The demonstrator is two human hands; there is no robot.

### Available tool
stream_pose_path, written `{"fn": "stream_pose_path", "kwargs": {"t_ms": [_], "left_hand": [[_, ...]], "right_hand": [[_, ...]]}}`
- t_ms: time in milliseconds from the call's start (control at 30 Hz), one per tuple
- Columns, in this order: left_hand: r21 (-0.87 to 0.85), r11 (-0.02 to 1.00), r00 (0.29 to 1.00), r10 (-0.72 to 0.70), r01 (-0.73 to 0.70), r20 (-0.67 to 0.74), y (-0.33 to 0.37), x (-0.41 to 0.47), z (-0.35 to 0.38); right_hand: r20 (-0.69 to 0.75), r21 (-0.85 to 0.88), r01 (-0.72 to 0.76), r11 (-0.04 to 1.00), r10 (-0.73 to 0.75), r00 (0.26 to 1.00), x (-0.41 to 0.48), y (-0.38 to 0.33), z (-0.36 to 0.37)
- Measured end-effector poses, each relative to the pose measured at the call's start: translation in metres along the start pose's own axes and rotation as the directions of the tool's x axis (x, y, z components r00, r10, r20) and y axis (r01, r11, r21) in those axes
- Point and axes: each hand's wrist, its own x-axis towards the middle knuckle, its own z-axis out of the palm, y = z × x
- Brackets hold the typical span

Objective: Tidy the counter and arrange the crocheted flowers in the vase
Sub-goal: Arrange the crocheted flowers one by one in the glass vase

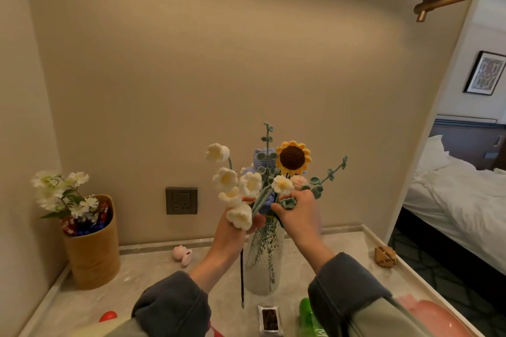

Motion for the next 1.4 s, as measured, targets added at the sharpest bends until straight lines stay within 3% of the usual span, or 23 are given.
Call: {"fn": "stream_pose_path", "kwargs": {"t_ms": [167,300,367,433,533,667,767,933,1133,1400], "left_hand": [[0.039,0.998,0.997,-0.052,0.055,-0.06,-0.018,-0.014,-0.01],[0.092,0.994,0.997,-0.051,0.056,-0.061,-0.034,-0.028,-0.015],[0.109,0.991,0.996,-0.078,0.081,-0.036,-0.042,-0.037,-0.015],[0.125,0.985,0.992,-0.118,0.121,-0.035,-0.048,-0.042,-0.013],[0.109,0.972,0.975,-0.196,0.207,-0.104,-0.06,-0.043,-0.01],[0.178,0.925,0.936,-0.306,0.336,-0.173,-0.071,-0.053,-0.017],[0.235,0.92,0.95,-0.296,0.312,-0.102,-0.072,-0.061,-0.013],[0.198,0.955,0.973,-0.228,0.219,0.025,-0.067,-0.06,0.0],[0.229,0.96,0.98,-0.181,0.159,0.078,-0.062,-0.056,0.016],[0.222,0.972,0.961,-0.137,0.083,0.242,-0.05,-0.053,0.021]], "right_hand": [[-0.074,0.117,0.081,0.99,-0.073,0.995,-0.015,0.004,-0.001],[-0.31,0.274,0.318,0.908,-0.23,0.922,-0.043,0.006,-0.005],[-0.263,0.351,0.376,0.857,-0.295,0.918,-0.058,0.004,-0.004],[-0.073,0.404,0.298,0.865,-0.294,0.953,-0.067,0.001,-0.002],[0.279,0.442,0.017,0.897,-0.155,0.948,-0.077,-0.005,0.0],[0.433,0.468,-0.246,0.849,0.023,0.901,-0.092,-0.001,0.003],[0.553,0.433,-0.332,0.838,0.044,0.832,-0.099,0.003,0.0],[0.435,0.521,-0.299,0.799,0.052,0.899,-0.105,0.01,-0.005],[0.283,0.559,-0.254,0.789,0.107,0.953,-0.104,0.014,-0.011],[0.316,0.651,-0.302,0.697,0.113,0.942,-0.1,0.016,-0.021]]}}
